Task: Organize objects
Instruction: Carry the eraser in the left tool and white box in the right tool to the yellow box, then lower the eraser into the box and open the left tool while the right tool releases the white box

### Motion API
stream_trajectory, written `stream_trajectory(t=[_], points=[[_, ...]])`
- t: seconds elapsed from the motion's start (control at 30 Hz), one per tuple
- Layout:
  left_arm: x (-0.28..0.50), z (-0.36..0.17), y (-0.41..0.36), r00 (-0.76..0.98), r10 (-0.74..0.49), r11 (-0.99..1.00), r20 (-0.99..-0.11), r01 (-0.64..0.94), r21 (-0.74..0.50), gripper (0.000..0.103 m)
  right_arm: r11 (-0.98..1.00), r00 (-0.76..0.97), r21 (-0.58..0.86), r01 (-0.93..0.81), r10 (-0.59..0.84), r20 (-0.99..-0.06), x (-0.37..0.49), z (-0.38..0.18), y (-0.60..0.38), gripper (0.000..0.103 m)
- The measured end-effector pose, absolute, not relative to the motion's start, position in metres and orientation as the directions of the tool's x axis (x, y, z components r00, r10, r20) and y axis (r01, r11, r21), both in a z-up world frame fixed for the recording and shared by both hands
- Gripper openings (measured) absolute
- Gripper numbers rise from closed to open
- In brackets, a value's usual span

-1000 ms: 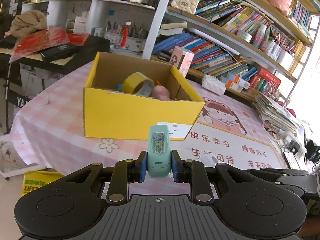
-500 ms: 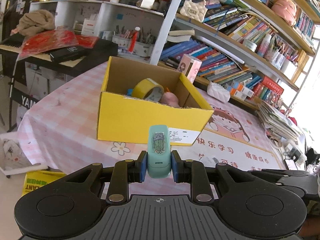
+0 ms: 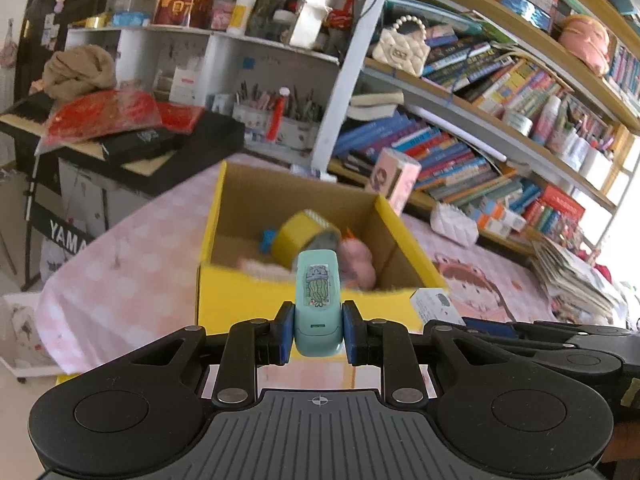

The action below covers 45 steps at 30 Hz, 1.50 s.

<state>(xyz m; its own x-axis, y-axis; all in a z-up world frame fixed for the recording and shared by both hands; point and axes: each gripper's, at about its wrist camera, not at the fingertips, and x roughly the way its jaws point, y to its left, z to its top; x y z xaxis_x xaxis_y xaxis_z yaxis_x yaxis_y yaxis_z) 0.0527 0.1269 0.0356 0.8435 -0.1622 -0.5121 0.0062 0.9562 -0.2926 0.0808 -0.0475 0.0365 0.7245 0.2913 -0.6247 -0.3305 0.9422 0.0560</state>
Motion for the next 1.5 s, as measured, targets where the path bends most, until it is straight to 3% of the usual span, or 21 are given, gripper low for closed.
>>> stream_trajectory(t=[0.37,1.07,1.5], points=[[0.121,0.032,0.113,0.845,-0.099,0.964,-0.526,-0.049,-0.26,0.023,0.916,0.722,0.04,-0.399,0.341,-0.602,0.155,0.042,-0.047,0.028],[0.204,-0.009,0.082,0.721,0.066,0.991,-0.69,-0.13,-0.041,0.023,0.809,0.633,-0.064,-0.585,0.405,-0.66,0.258,0.009,-0.037,0.028],[0.209,-0.013,0.078,0.727,0.115,0.989,-0.677,-0.149,0.008,0.026,0.735,0.615,-0.161,-0.659,0.404,-0.677,0.27,0.0,-0.023,0.028]])
